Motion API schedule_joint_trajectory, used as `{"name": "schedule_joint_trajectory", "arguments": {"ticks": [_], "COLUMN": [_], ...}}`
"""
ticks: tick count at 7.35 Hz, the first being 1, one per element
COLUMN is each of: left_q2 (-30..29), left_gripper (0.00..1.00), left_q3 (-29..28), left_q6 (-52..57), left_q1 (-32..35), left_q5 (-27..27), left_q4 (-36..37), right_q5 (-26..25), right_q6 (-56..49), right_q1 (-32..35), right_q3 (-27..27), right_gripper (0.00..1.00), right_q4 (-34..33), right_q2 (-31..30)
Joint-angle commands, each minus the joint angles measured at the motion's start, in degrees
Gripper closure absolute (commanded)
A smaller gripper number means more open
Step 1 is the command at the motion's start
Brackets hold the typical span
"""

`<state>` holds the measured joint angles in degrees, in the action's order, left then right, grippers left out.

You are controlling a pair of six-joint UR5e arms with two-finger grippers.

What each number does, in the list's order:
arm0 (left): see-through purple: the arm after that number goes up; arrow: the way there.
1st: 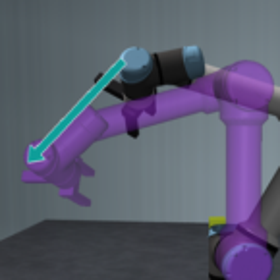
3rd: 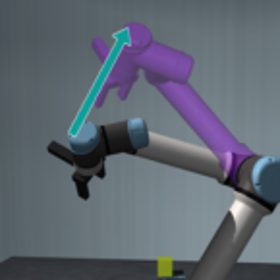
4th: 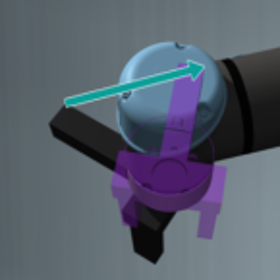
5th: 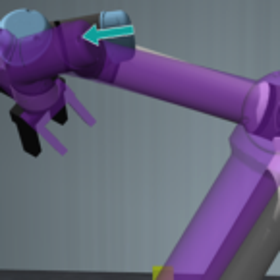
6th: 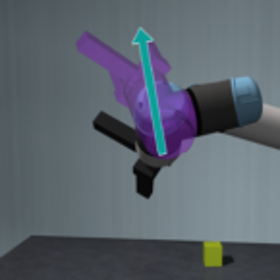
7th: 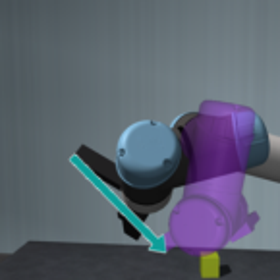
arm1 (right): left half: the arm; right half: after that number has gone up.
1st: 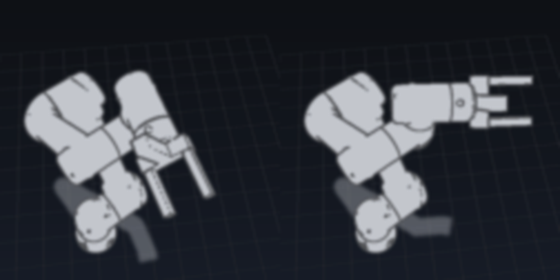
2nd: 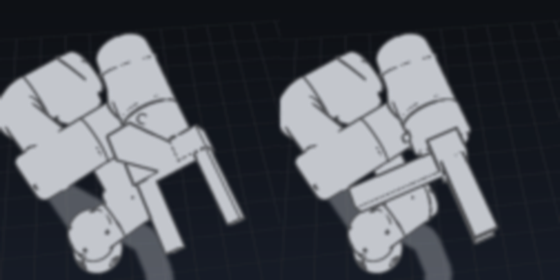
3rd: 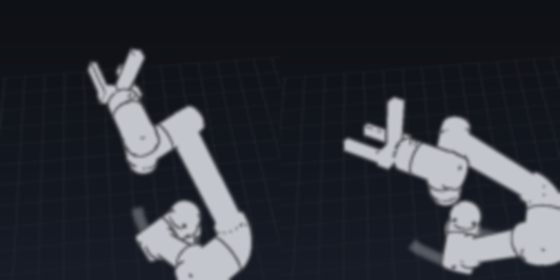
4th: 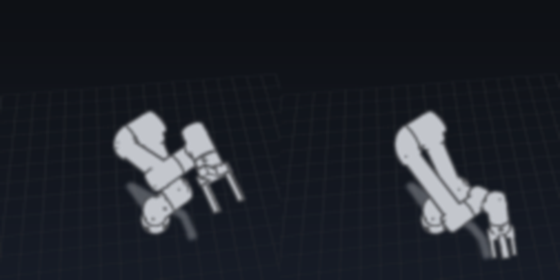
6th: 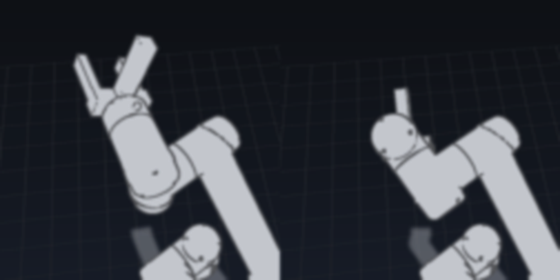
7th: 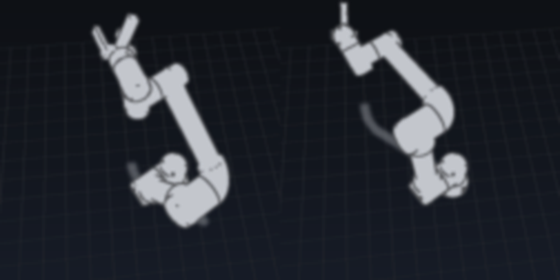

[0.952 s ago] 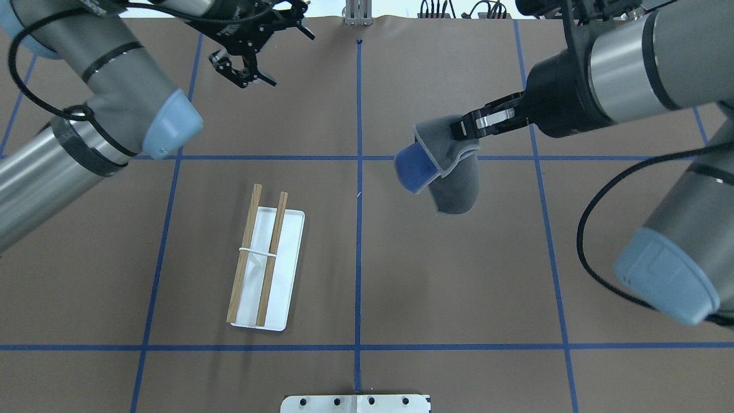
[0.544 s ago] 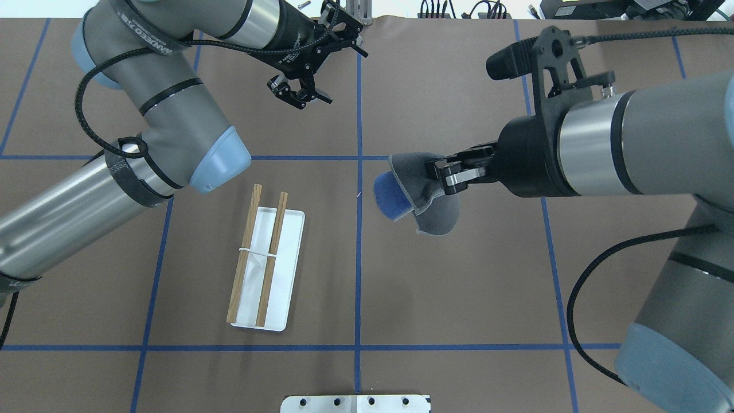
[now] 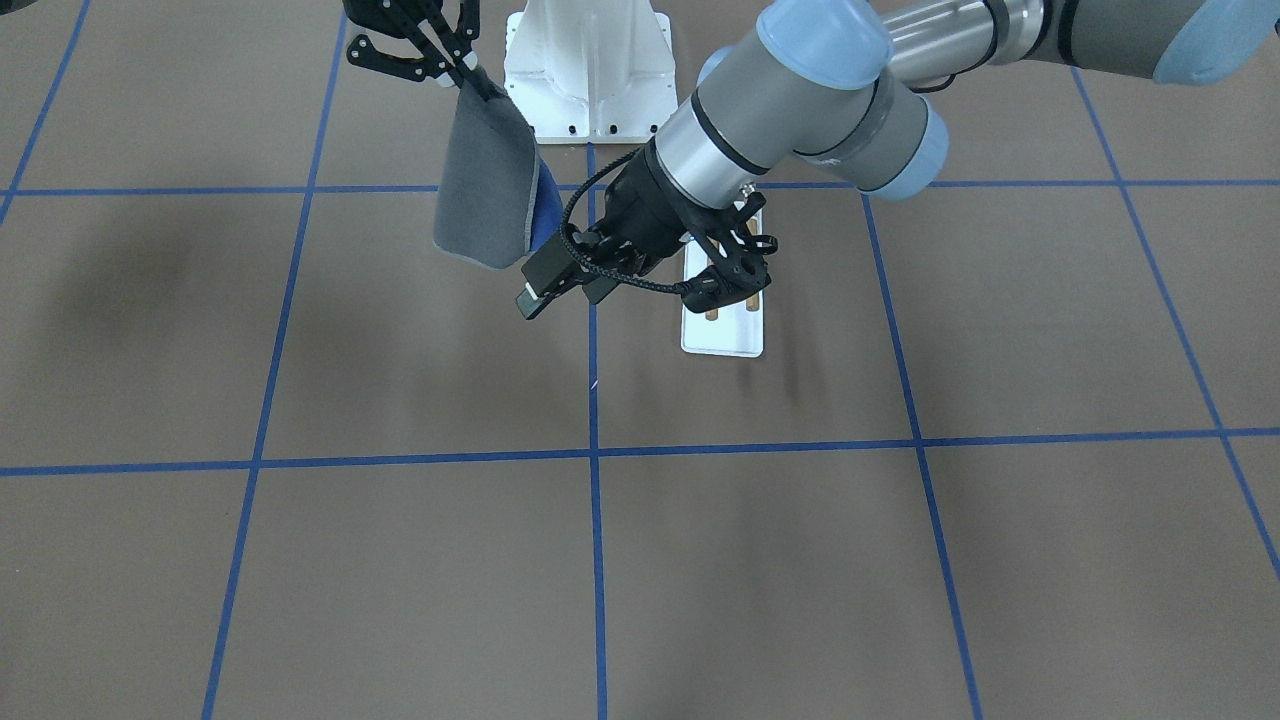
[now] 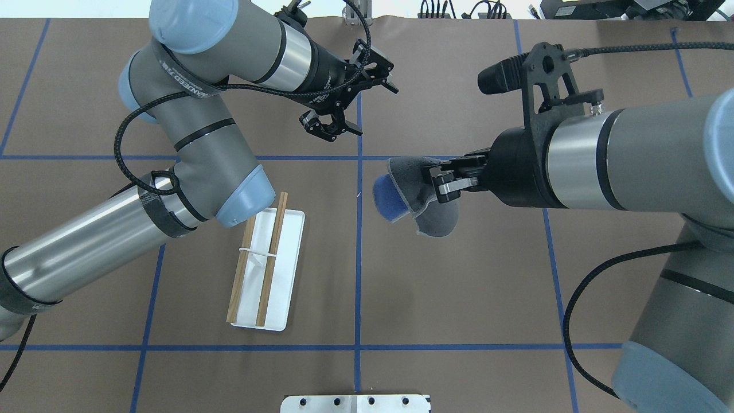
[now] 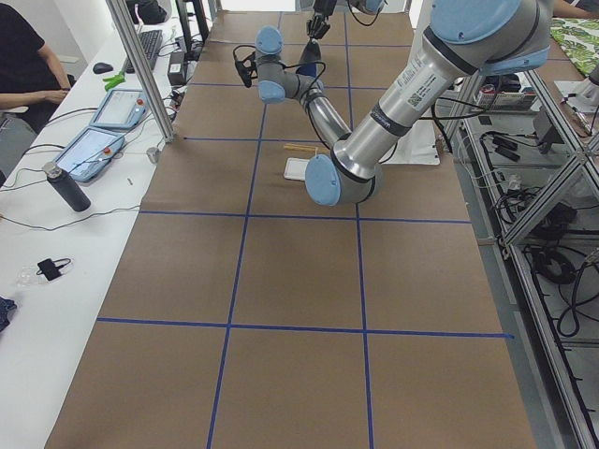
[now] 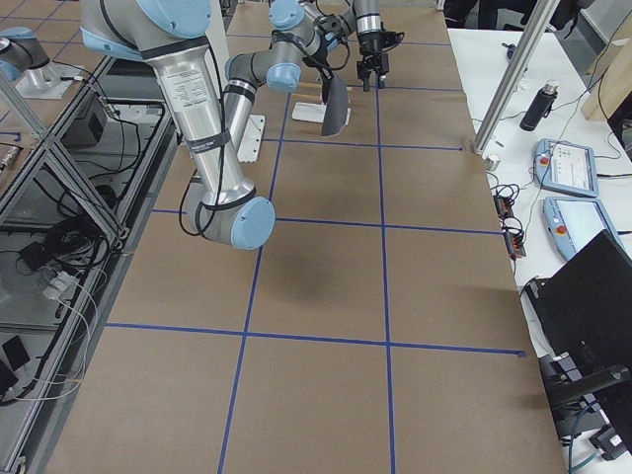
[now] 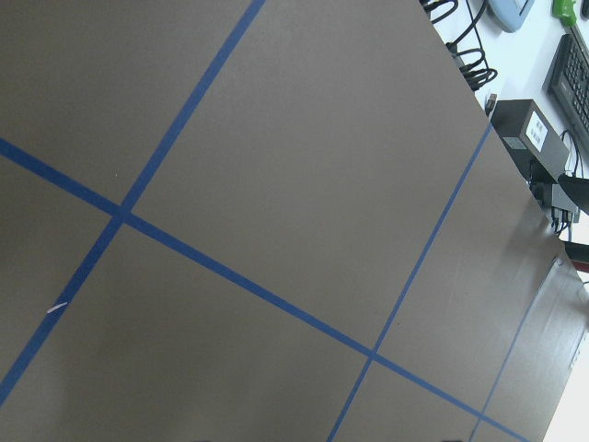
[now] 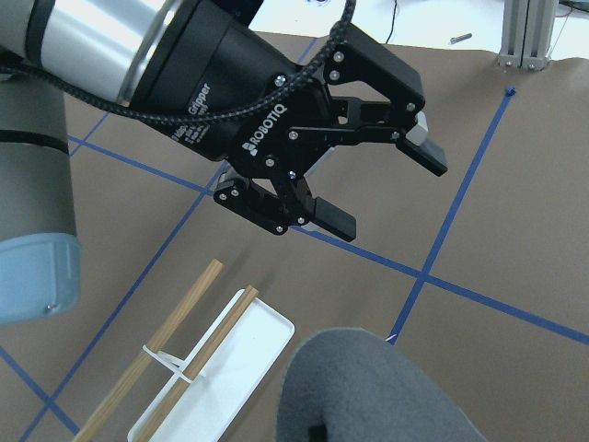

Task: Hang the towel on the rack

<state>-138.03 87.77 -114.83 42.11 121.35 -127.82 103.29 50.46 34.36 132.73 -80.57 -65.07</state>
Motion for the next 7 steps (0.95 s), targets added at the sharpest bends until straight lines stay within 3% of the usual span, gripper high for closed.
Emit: {"name": "schedule_joint_trajectory", "arguments": {"ticks": [1, 4, 7], "left_q2": [0.30, 0.30, -0.22], "left_gripper": [0.10, 0.15, 0.49], "left_q3": [2.92, 4.08, 4.25], "left_q6": [-1.53, -1.80, -3.82], "left_q1": [-0.89, -3.61, -4.32], "left_q5": [0.55, 0.47, 0.21], "left_q4": [0.46, 0.55, 0.46], "right_q5": [-2.21, -2.75, -2.75], "right_q6": [-0.01, 0.08, 0.08], "right_q1": [0.10, 0.10, 0.01], "right_q3": [-0.62, -0.80, -0.80], "right_gripper": [1.00, 1.00, 1.00], "right_q4": [-0.29, -0.20, -0.20], "right_q2": [-0.06, 0.12, 0.12]}}
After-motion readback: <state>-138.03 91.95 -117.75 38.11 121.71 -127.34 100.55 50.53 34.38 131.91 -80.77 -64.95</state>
